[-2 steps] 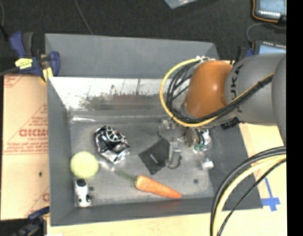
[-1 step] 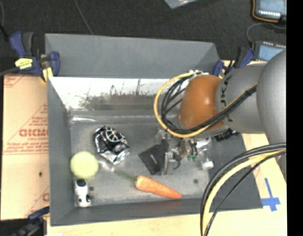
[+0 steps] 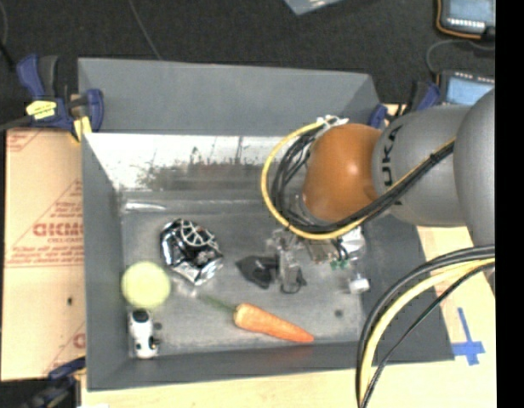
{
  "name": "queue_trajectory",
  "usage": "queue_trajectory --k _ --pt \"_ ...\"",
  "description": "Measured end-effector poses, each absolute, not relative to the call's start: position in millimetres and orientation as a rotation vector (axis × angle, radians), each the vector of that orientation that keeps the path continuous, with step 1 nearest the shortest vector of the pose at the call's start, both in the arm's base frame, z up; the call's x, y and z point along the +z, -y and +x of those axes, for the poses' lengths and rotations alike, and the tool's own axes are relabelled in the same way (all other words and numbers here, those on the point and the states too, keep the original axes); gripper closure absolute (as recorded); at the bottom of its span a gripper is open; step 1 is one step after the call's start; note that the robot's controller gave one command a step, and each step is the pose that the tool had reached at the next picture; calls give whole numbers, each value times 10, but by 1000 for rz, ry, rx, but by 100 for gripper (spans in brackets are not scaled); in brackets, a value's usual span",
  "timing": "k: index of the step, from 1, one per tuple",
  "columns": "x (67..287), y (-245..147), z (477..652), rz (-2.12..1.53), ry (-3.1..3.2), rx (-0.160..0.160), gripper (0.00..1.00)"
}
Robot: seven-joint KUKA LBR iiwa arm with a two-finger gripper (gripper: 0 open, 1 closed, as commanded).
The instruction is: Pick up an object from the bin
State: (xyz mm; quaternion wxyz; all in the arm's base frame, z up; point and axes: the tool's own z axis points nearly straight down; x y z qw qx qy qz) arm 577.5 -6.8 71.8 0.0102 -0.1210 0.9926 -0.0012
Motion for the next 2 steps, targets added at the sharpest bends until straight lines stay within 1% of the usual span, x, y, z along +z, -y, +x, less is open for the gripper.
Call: queue_trajectory --k 1,2 --pt "713 69 5773 -376 -3099 -3 100" --pt "2035 -17 5894 -369 -3094 -6 100"
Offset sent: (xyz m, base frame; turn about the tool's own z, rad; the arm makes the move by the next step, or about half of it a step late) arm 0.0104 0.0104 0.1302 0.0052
